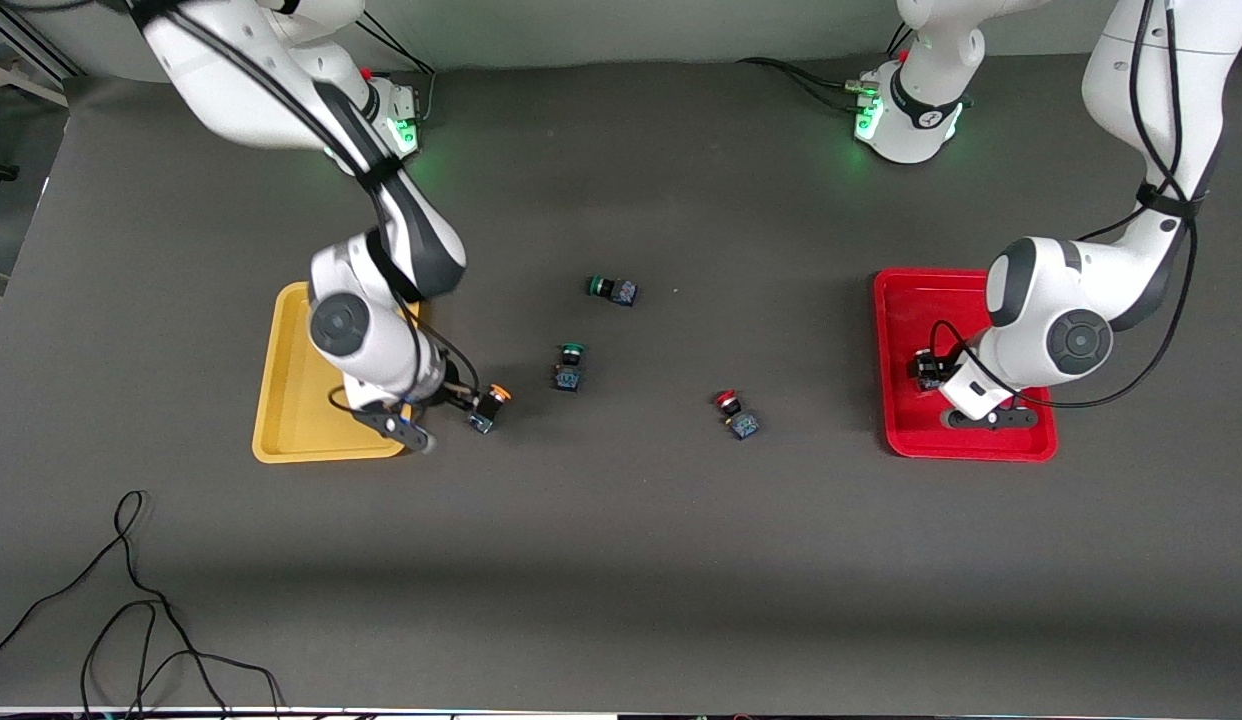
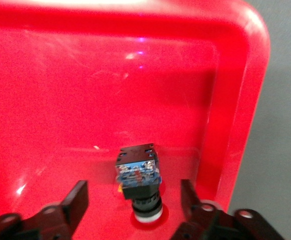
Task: Place red and yellow buttons in trays
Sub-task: 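Release the buttons into the trays and lift both grippers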
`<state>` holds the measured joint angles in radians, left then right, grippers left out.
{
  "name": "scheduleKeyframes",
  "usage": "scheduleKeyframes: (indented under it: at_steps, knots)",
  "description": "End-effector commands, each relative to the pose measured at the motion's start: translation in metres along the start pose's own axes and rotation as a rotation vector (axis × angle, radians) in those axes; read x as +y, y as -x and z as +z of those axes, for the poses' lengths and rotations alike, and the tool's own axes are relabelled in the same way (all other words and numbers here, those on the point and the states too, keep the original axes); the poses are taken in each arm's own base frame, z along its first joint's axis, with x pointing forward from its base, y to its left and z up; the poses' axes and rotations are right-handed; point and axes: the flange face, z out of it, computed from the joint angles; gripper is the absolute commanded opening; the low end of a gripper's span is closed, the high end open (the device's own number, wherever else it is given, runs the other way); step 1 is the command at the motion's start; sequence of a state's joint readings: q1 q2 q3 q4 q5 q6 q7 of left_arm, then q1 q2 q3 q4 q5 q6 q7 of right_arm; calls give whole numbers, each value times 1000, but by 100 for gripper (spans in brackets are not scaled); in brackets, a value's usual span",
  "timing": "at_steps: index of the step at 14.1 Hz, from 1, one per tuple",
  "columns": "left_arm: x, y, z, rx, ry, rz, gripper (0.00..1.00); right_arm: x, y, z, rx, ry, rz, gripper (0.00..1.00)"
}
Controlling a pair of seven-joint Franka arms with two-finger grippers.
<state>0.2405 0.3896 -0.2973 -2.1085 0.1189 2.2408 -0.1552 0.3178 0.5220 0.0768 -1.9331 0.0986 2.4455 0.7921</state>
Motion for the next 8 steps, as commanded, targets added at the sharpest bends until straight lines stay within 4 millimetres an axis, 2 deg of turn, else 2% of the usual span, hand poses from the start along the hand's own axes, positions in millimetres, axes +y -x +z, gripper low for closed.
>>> scheduleKeyframes:
  at_steps: [1,3,4,6,7,8]
  knots:
    - [-1,-15,-72,-36,-41,0,99,-5,-11,22,9,-20,34,100]
    - [16,-25,-121,-36,-25,-36,99,-3,-12,37,15,-25,37,100]
    - [30,-27,-136,-20,-2,-92,99,-3,-13,44,20,-30,39,90]
    - [68,-29,-151,19,14,-213,99,-2,-13,45,17,-30,41,30]
    - [95,-28,-154,30,13,-290,99,-1,-14,45,16,-30,46,13]
    - [121,-27,-158,49,17,-371,99,-1,-14,42,15,-31,50,2]
